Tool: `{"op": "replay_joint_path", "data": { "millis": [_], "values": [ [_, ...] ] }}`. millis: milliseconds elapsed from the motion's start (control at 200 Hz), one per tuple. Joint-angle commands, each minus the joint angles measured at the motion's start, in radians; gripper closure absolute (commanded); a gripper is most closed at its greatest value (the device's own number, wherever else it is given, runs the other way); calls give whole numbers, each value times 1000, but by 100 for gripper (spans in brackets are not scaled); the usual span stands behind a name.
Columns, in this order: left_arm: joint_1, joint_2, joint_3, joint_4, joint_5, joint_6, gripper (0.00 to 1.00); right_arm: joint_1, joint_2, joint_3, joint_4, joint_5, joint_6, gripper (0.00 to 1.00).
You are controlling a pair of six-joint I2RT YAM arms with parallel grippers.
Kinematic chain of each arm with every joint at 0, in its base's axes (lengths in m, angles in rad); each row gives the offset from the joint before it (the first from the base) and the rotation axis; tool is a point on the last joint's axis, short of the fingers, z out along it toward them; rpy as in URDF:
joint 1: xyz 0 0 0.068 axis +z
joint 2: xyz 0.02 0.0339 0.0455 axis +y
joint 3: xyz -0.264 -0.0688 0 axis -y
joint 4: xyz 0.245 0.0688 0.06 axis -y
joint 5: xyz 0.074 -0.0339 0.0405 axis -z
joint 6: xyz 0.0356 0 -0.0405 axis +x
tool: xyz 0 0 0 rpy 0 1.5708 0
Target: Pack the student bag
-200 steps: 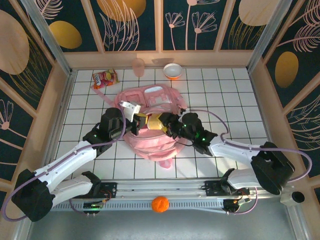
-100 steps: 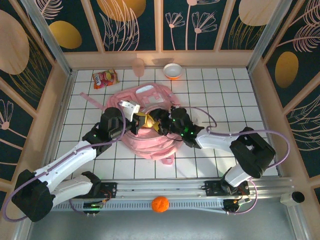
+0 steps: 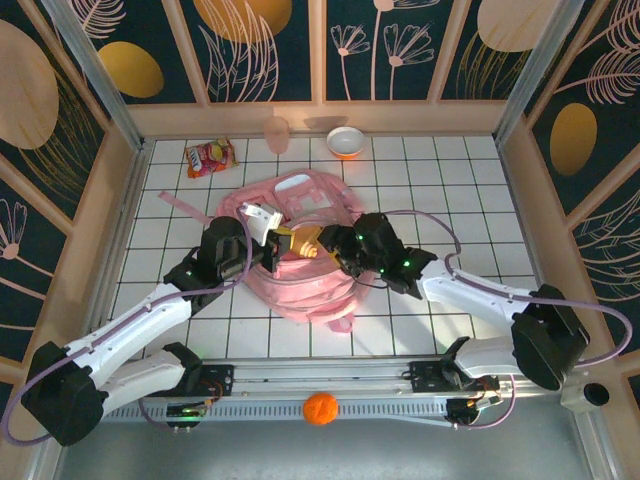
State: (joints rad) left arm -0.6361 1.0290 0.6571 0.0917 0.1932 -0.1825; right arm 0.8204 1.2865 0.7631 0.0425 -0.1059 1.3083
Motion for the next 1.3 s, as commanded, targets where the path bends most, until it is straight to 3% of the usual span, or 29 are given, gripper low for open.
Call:
{"op": "replay_joint_path", "data": {
  "millis": [0, 220, 435, 696, 856, 991, 1066, 1186, 1296],
  "values": [
    [3, -23, 40, 135, -4, 23, 100, -11, -4, 19, -73, 58, -43, 48],
    [2, -15, 50, 136, 21, 32, 100, -34, 96, 45, 138, 17, -52, 58],
    [2, -7, 56, 138, 75, 55, 100, -30, 212, 92, 227, -10, -70, 66],
    [3, -7, 53, 157, 66, 50, 100, 45, 357, 199, 387, -127, -78, 73],
    [3, -43, 35, 138, -104, 27, 100, 59, 310, 214, 270, -94, -123, 72],
    [2, -74, 9, 123, -200, 21, 100, 42, 196, 174, 142, -71, -161, 54],
    [2, -80, 0, 120, -210, 21, 100, 30, 138, 156, 71, -75, -178, 49],
    [3, -76, -11, 121, -210, 14, 100, 4, 92, 161, -29, -93, -209, 50],
    [3, -72, -11, 131, -185, 12, 100, -21, 93, 159, -37, -69, -218, 59]
  ]
}}
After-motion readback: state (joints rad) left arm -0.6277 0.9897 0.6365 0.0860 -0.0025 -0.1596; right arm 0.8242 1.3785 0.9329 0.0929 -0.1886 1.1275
